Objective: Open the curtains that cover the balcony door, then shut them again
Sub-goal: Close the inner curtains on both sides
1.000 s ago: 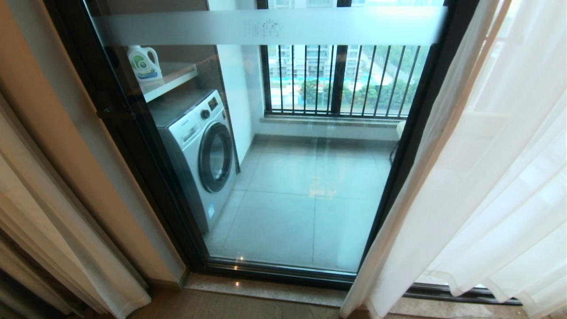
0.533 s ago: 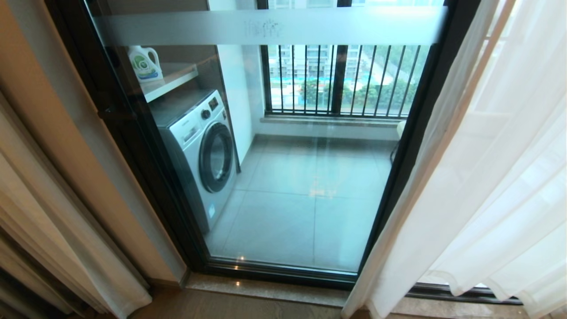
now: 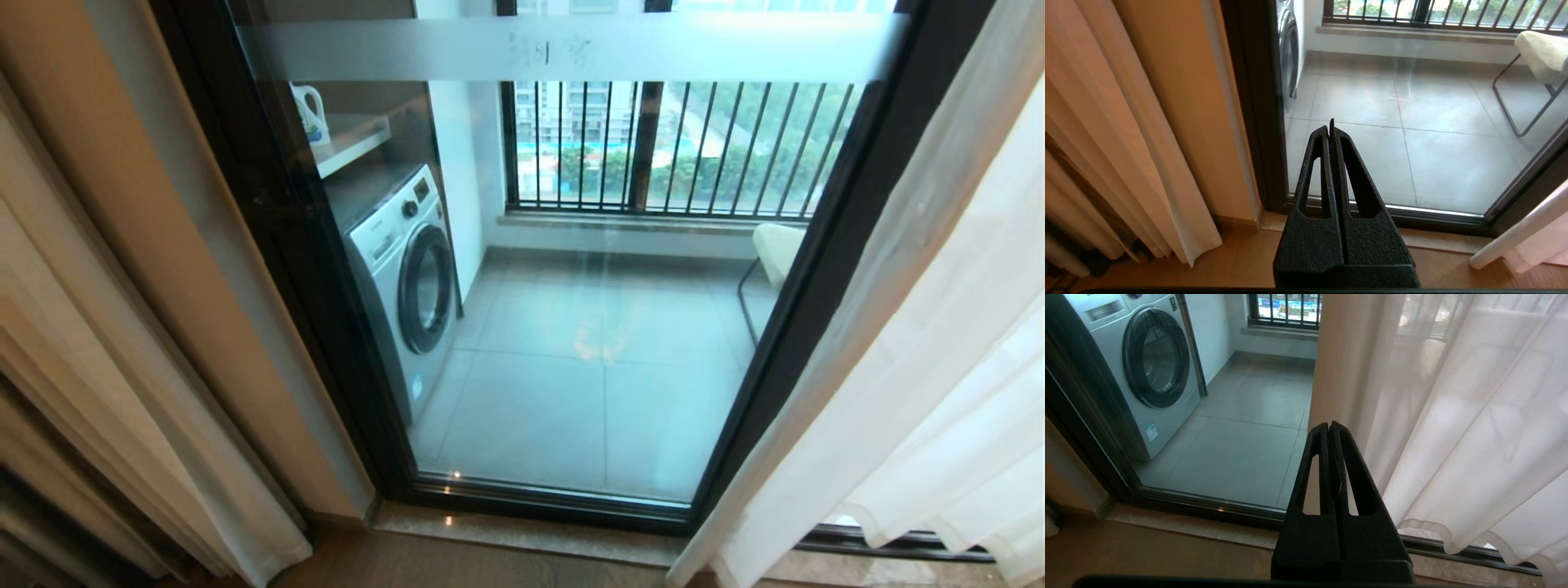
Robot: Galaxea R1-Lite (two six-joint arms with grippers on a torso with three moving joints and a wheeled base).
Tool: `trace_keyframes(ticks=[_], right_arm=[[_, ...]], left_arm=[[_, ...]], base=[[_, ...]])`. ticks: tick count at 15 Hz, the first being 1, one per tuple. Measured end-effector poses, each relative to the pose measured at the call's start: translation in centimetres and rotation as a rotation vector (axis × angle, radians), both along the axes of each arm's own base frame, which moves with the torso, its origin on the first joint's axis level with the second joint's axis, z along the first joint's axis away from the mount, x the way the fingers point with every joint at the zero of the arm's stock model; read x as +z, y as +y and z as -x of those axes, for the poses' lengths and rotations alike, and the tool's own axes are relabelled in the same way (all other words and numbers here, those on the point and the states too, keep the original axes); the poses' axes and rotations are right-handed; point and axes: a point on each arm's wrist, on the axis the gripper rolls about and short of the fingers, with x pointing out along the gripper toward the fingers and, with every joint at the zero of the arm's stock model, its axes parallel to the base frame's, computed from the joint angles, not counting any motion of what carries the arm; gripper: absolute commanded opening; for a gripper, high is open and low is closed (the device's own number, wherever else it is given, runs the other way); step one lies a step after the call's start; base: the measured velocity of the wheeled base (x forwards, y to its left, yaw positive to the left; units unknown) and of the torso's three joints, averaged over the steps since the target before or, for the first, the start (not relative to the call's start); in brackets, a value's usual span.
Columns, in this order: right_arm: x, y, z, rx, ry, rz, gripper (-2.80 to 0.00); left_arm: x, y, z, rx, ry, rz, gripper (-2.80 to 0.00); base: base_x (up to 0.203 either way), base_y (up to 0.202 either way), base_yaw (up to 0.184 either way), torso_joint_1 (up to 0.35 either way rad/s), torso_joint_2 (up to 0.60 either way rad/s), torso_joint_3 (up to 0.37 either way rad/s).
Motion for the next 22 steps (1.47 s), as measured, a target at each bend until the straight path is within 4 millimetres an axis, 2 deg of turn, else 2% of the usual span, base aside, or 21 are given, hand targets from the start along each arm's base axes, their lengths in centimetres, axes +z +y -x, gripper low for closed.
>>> trace_keyframes(ticks=[12, 22], right_arm=[[0.0, -0.03, 0.0, -0.011, 0.0, -0.019, -2.8], [0.02, -0.03, 0.0, -0.01, -0.001, -0.023, -2.8]], left_arm=[[0.0, 0.0, 0.0, -0.001, 0.0, -0.001, -2.8], [0.27, -0.02, 0.1, -0.009, -0.005, -0.05, -2.8]], base=[[0.0, 0.176, -0.004, 0.002, 0.0, 0.003], [0.0, 0.01, 0.0, 0.0, 0.0, 0.0]])
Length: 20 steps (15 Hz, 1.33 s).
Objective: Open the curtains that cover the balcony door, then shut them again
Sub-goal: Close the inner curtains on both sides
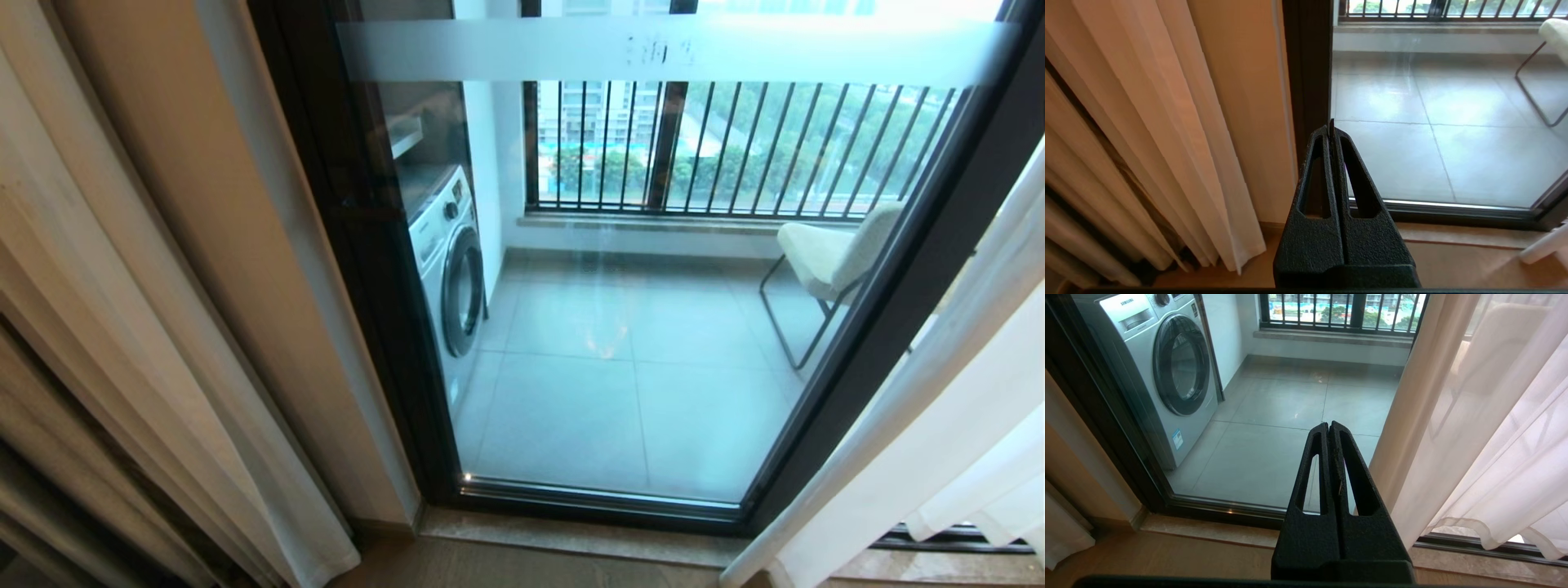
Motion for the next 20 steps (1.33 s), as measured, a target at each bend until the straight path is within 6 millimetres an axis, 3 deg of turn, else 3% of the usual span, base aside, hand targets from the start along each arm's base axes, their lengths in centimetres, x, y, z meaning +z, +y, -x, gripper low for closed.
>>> trace_keyframes(ticks=[2, 5, 9, 13, 17, 18, 20], right_arm=[[0.0, 0.0, 0.0, 0.0, 0.0, 0.0, -2.8], [0.0, 0.0, 0.0, 0.0, 0.0, 0.0, -2.8], [0.0, 0.0, 0.0, 0.0, 0.0, 0.0, -2.8], [0.0, 0.0, 0.0, 0.0, 0.0, 0.0, -2.8], [0.0, 0.0, 0.0, 0.0, 0.0, 0.0, -2.8], [0.0, 0.0, 0.0, 0.0, 0.0, 0.0, -2.8], [0.0, 0.0, 0.0, 0.0, 0.0, 0.0, -2.8]], left_arm=[[1.4, 0.0, 0.5, -0.003, -0.008, 0.0, -2.8], [5.2, 0.0, 1.2, 0.018, 0.007, 0.053, -2.8], [11.3, 0.3, -0.5, 0.155, 0.027, 0.107, -2.8], [16.9, 0.7, -5.1, 0.324, 0.003, 0.166, -2.8], [20.1, 2.7, -11.8, 0.523, -0.039, 0.173, -2.8], [20.6, 3.5, -13.5, 0.555, -0.07, 0.171, 0.0], [21.0, 5.0, -15.8, 0.585, -0.117, 0.165, 0.0]], base=[[0.0, 0.0, 0.0, 0.0, 0.0, 0.0], [0.0, 0.0, 0.0, 0.0, 0.0, 0.0], [0.0, 0.0, 0.0, 0.0, 0.0, 0.0], [0.0, 0.0, 0.0, 0.0, 0.0, 0.0], [0.0, 0.0, 0.0, 0.0, 0.0, 0.0], [0.0, 0.0, 0.0, 0.0, 0.0, 0.0], [0.0, 0.0, 0.0, 0.0, 0.0, 0.0]])
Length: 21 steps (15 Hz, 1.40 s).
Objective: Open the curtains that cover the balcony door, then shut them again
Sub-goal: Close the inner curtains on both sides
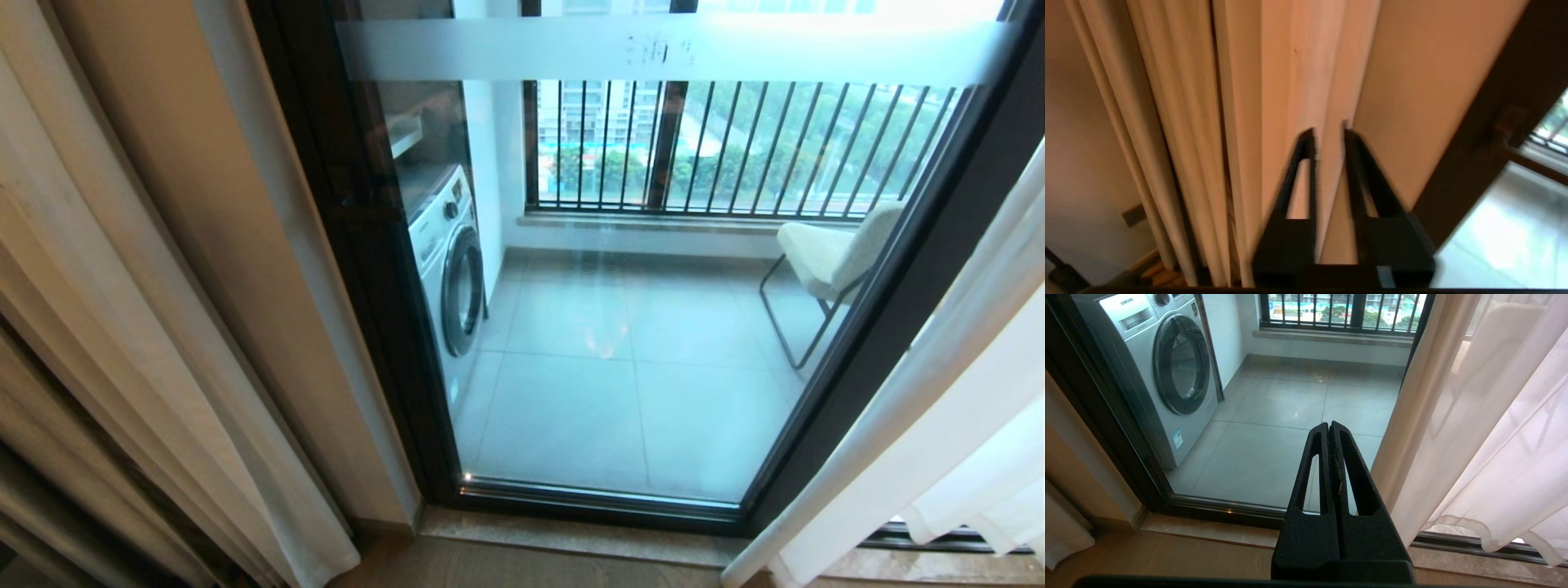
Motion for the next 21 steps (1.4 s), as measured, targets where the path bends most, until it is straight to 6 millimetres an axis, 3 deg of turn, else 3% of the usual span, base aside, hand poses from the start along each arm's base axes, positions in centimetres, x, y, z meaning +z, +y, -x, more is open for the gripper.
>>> trace_keyframes(ticks=[6, 12, 21], right_arm=[[0.0, 0.0, 0.0, 0.0, 0.0, 0.0, -2.8], [0.0, 0.0, 0.0, 0.0, 0.0, 0.0, -2.8], [0.0, 0.0, 0.0, 0.0, 0.0, 0.0, -2.8]], left_arm=[[-1.2, 3.4, -2.7, 0.026, 0.059, 0.013, 0.0], [-1.9, 7.8, -6.3, 0.102, -0.087, -0.061, 0.0], [-4.4, 11.3, -12.5, 0.007, -0.098, -0.018, 0.0]], base=[[0.0, 0.0, 0.0, 0.0, 0.0, 0.0], [0.0, 0.0, 0.0, 0.0, 0.0, 0.0], [0.0, 0.0, 0.0, 0.0, 0.0, 0.0]])
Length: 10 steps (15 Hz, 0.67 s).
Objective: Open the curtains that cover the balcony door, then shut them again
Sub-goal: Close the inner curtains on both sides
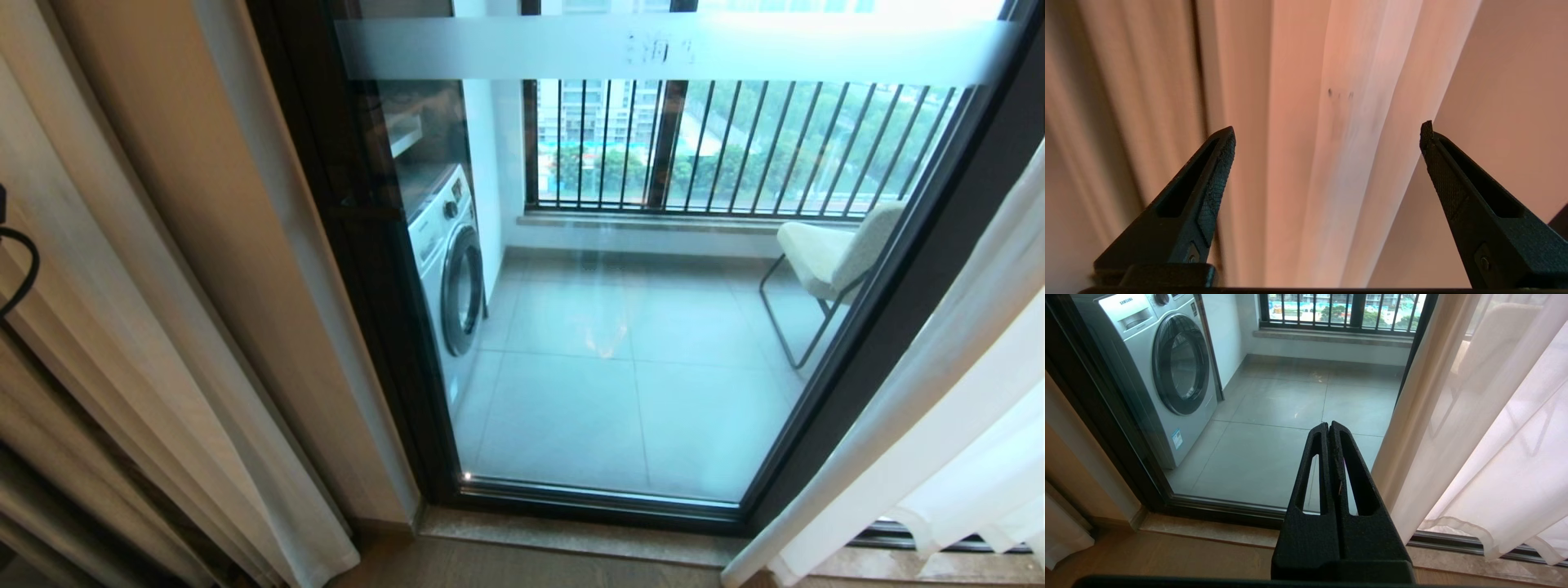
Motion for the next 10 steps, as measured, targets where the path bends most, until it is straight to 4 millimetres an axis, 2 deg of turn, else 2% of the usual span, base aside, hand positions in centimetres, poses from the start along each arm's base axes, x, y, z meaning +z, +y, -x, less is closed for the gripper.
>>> trace_keyframes(ticks=[2, 5, 10], right_arm=[[0.0, 0.0, 0.0, 0.0, 0.0, 0.0, -2.8], [0.0, 0.0, 0.0, 0.0, 0.0, 0.0, -2.8], [0.0, 0.0, 0.0, 0.0, 0.0, 0.0, -2.8]], left_arm=[[-0.4, 0.8, -1.3, -0.006, -0.01, 0.031, 0.0], [-1.4, 0.7, -3.2, -0.038, 0.011, 0.047, 0.0], [-1.1, 1.3, -5.9, -0.062, -0.012, 0.033, 0.0]], base=[[0.0, 0.0, 0.0, 0.0, 0.0, 0.0], [0.0, 0.0, 0.0, 0.0, 0.0, 0.0], [0.0, 0.0, 0.0, 0.0, 0.0, 0.0]])
